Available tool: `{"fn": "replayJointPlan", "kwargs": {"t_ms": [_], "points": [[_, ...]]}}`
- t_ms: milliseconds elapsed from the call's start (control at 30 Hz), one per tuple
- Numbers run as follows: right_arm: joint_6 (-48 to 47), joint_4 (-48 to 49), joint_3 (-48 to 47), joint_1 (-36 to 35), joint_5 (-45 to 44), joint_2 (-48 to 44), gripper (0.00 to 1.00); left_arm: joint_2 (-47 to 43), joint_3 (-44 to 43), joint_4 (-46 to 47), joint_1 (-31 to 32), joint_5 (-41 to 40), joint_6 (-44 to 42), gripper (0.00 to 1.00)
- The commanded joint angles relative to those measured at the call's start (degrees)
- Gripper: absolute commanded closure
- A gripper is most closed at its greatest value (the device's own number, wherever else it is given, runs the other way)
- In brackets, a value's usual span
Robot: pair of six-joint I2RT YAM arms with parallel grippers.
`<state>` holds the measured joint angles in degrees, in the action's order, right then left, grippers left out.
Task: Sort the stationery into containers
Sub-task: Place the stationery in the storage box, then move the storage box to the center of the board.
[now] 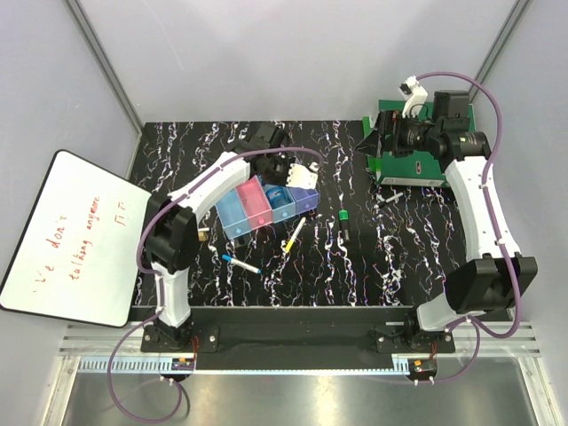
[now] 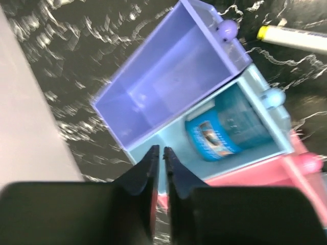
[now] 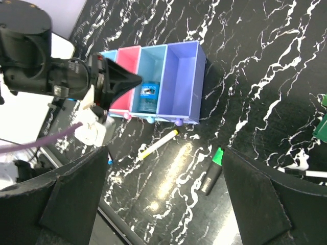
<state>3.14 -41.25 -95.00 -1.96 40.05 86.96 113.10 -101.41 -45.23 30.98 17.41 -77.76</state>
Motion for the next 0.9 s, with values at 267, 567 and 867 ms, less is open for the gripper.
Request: {"fn": "replayJointPlan", "kwargs": {"t_ms": [267,567,867], "points": [[-5.42,-1.02,-2.47,-1.12,-0.77,1.81,0.00,-1.66,-0.19,5.95,-0.40,-16.35,40.92,0.80],[-6.21,-0.76,-0.27,-1.30,-1.03,-0.12,0.00,3.44,-7.93,0.94,-3.21,-17.76,57.88,0.56],[-6.21,-0.67,0.78,-1.38,-0.94,-1.09,0.00,8.80,-9.86,-3.55,-7.51,-15.91,65.63,0.54]]}}
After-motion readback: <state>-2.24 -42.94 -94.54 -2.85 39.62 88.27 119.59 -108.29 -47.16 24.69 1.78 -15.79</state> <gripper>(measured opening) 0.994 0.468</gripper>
